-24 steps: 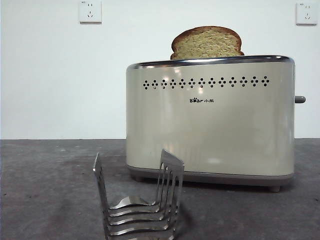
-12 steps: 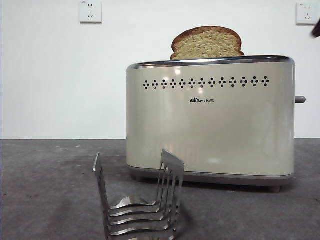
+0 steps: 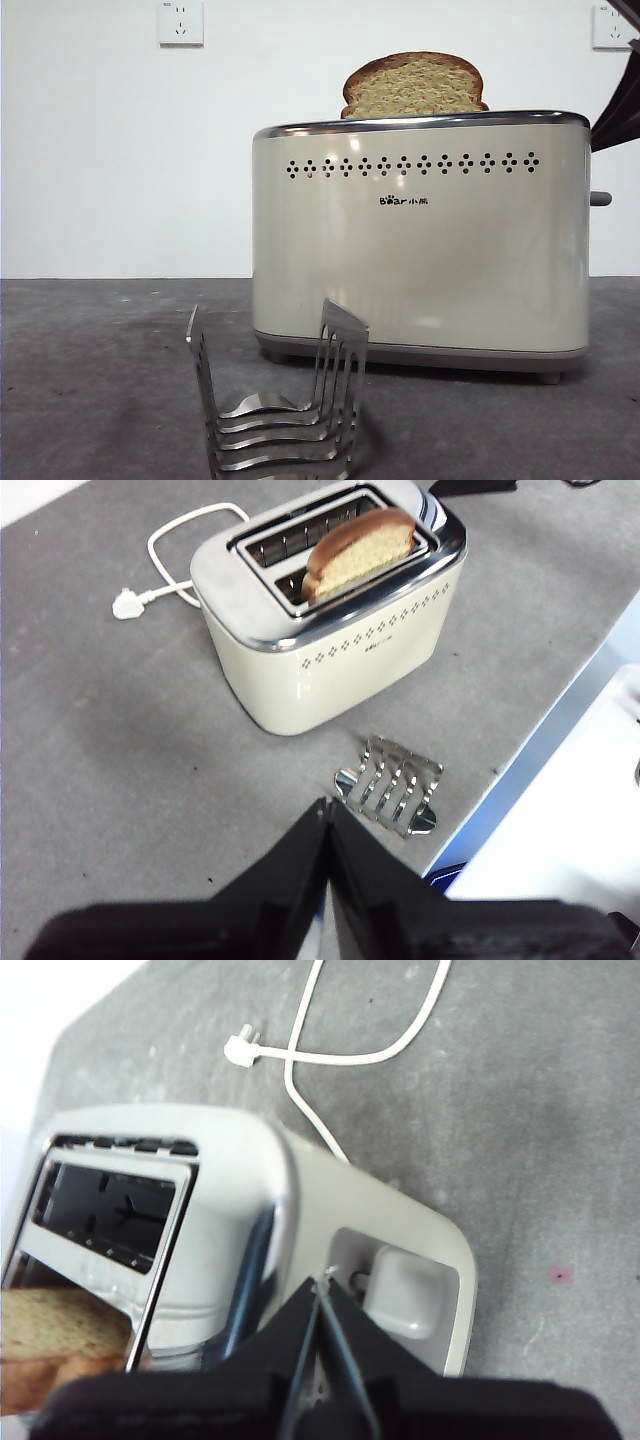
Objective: Pick up a slice of bread from the rack,put the bread on the toaster,press the button
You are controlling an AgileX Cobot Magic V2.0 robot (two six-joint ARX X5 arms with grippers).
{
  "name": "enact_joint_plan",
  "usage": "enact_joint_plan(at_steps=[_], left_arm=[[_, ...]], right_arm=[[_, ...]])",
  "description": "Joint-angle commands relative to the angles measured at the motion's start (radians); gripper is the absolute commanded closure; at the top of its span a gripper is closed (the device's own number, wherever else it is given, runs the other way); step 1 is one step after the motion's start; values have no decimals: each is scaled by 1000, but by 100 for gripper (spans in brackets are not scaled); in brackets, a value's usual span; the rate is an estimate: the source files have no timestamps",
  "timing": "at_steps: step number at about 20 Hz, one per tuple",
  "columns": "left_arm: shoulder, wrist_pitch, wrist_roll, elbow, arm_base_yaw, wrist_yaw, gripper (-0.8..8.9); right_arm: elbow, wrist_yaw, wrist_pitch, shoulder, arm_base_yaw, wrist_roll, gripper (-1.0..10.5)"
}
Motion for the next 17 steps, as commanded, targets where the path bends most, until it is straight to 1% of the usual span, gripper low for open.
enact_joint_plan(at_steps=[1, 3, 7, 17], left_arm=[[-25, 4, -26, -16, 3, 0, 822], [-33, 4, -28, -16, 3, 0, 822], [-34, 4, -29, -16, 3, 0, 822], [-34, 4, -32, -16, 3, 3, 822]], right_arm=[[1, -61, -5, 4, -43, 4, 953], [1, -122, -21, 16, -67, -11, 953], [1, -159, -34, 60, -72, -18, 953], [1, -127, -34, 175, -71, -52, 954]])
